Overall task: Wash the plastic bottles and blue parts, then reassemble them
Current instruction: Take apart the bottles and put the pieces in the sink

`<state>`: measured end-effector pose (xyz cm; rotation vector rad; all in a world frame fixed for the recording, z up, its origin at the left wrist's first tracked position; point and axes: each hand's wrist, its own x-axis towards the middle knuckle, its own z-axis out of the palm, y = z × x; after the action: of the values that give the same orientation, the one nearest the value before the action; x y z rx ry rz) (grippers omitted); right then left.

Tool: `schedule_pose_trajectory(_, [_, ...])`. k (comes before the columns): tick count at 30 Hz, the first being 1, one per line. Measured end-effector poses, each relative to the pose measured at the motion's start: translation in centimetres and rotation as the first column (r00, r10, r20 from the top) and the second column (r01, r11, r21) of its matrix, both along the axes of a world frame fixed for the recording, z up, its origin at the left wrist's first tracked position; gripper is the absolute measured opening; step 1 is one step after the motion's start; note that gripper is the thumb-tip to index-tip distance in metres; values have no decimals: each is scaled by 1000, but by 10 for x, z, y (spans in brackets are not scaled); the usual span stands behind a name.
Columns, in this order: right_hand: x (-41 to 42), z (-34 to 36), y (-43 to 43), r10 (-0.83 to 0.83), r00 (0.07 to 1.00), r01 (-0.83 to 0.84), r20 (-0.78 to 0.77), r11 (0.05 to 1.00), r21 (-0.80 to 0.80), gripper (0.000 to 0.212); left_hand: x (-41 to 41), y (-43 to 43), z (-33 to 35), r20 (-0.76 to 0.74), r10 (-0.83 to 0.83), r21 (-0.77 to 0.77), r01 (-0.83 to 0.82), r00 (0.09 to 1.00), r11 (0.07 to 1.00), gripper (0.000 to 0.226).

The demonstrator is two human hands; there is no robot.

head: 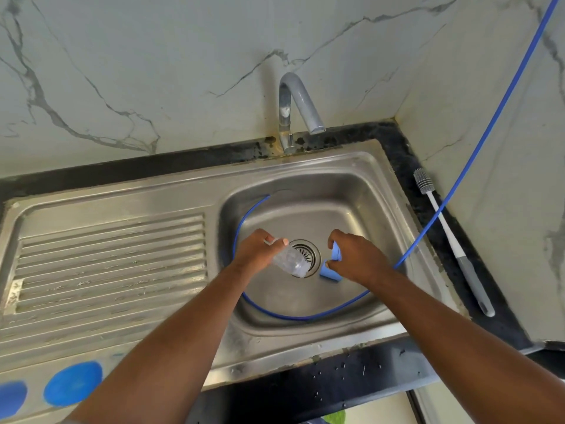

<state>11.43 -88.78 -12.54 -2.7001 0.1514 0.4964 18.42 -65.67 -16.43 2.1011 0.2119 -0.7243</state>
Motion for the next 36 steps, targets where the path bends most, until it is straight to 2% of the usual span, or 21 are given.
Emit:
schedule_pose_trajectory(2, [-2,-4,-5,-35,999,38,-37,997,63,40,1,-4,-19,9,-90,154,88,996,984,54])
schedule_pose_trajectory(5, [-6,-6,-5,-14,997,24,-82,993,112,57,-2,-11,-36,-24,-238,299,235,971,925,54])
schedule_pose_trajectory(8, [-11,-9,-6,-28,996,37,-87,994,101,58,-4,-15,-51,-90,-380,393,383,921,836,57])
schedule_pose_trajectory(11, [-13,-12,-6,-62,994,70,-89,993,94,52,-5,-14,-58,-143,-463,489,469,875,736,50])
schedule_pose_trajectory(15, [-10,-13,-4,-44,996,52,-73,992,115,46,-9,-13,-57,-149,-507,589,488,849,644,44])
schedule_pose_trajectory(19, [-6,-12,1,-31,999,36,-39,990,138,49,-9,-18,-44,-58,-547,638,453,835,623,44])
schedule_pose_trajectory(21, [-5,-10,4,-54,998,59,-34,984,166,52,-9,-21,-33,3,-559,635,430,829,641,40])
schedule_pose_trajectory(23, [-5,-7,8,-102,994,105,-28,973,207,55,-8,-24,-20,71,-506,541,393,860,743,35])
schedule_pose_trajectory(24, [-4,-6,10,-122,992,125,-24,967,221,55,-8,-26,-12,100,-428,419,352,898,837,31])
schedule_pose_trajectory(25, [-4,-4,13,-139,990,139,-18,963,231,53,-9,-30,-5,87,-322,229,295,943,927,28])
schedule_pose_trajectory(26, [-4,-2,15,-153,988,152,-13,959,240,49,-12,-35,2,26,-216,-1,216,976,976,26])
schedule_pose_trajectory(28, [-4,2,20,-181,983,175,0,948,265,45,-21,-43,19,-117,-126,-351,78,985,933,27])
schedule_pose_trajectory(29, [-4,4,22,-199,980,187,12,940,285,44,-27,-47,26,-129,-126,-432,59,984,900,26])
schedule_pose_trajectory(32, [-7,11,23,-234,972,209,32,916,341,38,-40,-50,37,-52,-94,-444,62,994,894,18])
schedule_pose_trajectory(36, [-16,24,26,-166,986,151,4,908,391,42,-47,-38,40,-12,-26,-442,18,1000,897,11])
